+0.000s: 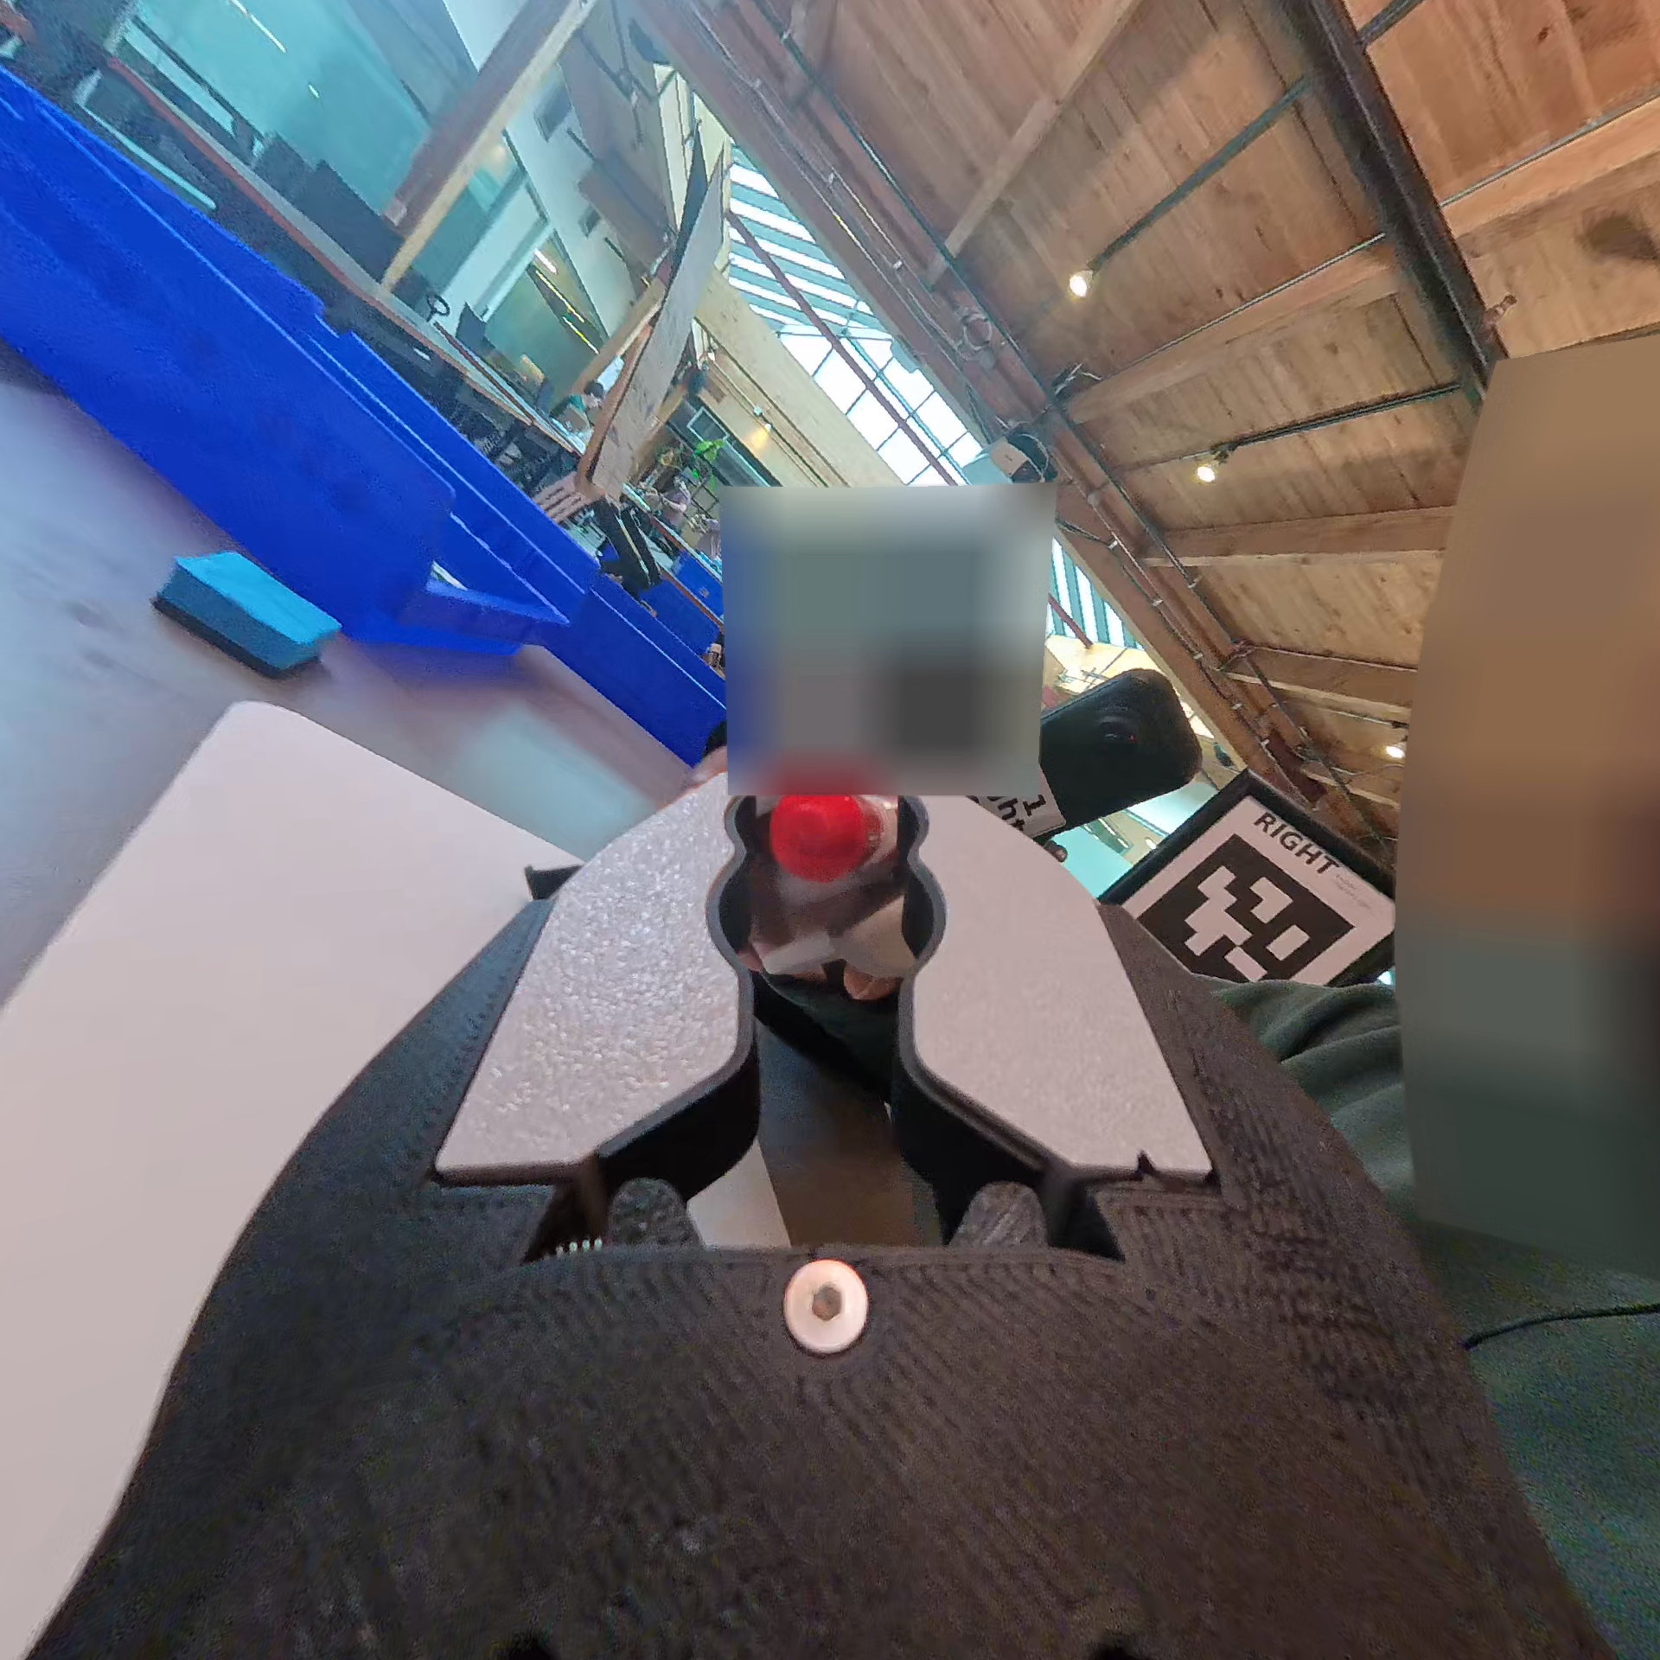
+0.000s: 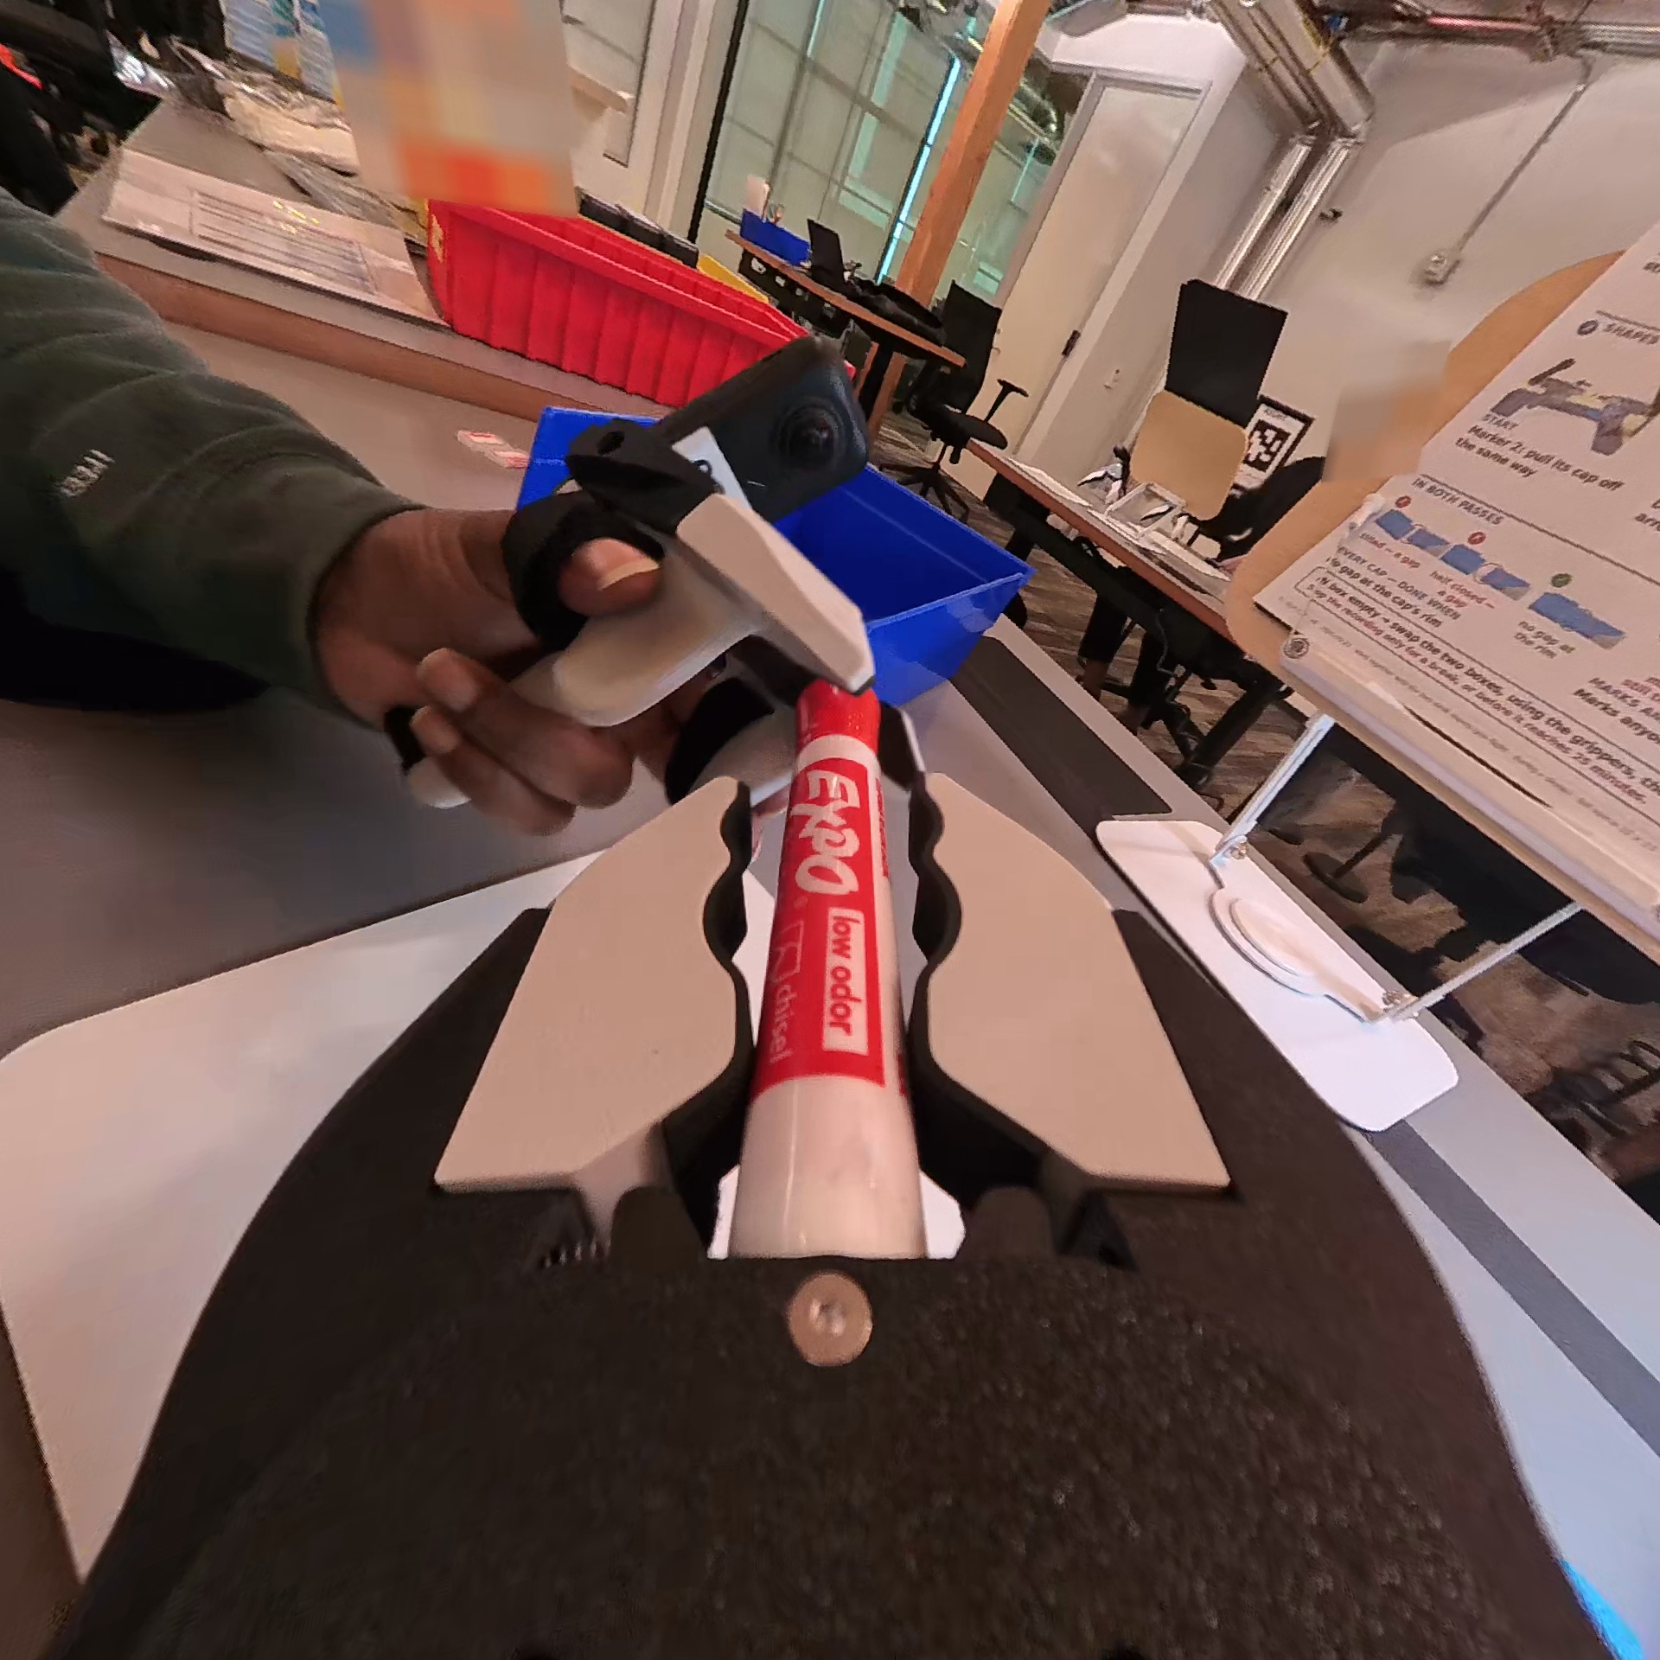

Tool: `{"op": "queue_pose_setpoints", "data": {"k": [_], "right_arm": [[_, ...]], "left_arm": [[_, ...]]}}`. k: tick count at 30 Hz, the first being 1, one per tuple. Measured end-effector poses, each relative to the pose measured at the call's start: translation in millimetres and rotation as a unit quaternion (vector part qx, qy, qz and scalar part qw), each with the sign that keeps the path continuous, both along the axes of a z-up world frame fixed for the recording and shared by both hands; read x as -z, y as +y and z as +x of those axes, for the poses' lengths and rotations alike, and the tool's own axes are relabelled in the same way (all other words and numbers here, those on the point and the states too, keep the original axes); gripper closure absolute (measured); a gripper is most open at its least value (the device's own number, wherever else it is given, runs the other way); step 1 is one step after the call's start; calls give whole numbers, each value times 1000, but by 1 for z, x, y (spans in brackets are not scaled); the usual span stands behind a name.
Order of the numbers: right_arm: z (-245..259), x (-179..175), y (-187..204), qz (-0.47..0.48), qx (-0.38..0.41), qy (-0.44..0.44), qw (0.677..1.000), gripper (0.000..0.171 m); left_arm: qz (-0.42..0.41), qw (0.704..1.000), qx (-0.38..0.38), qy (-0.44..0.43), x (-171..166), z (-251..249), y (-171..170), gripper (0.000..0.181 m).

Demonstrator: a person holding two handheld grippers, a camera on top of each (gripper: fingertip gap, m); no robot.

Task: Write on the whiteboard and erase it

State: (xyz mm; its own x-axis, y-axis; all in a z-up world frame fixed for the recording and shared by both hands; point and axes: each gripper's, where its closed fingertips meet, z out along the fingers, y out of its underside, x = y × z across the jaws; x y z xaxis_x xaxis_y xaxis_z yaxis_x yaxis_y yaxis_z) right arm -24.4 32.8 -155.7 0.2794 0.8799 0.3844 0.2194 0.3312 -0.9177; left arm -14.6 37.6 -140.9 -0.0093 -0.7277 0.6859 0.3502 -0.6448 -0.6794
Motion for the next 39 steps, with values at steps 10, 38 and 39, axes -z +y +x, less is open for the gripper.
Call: {"op": "queue_pose_setpoints", "data": {"k": [10, 38, 39], "right_arm": [[-1, 7, -2, -31, -22, -11, 999, 137], [2, 2, -20, -77, -98, 12, 992, 137], [2, 0, -20, -80, -99, 18, 992, 138]], "left_arm": [[-1, 1000, 16, 10, 6, -7, 3, 167], [3, 992, 121, 29, 10, 9, -26, 162], [7, 993, 114, 25, 8, 8, -26, 162]]}}
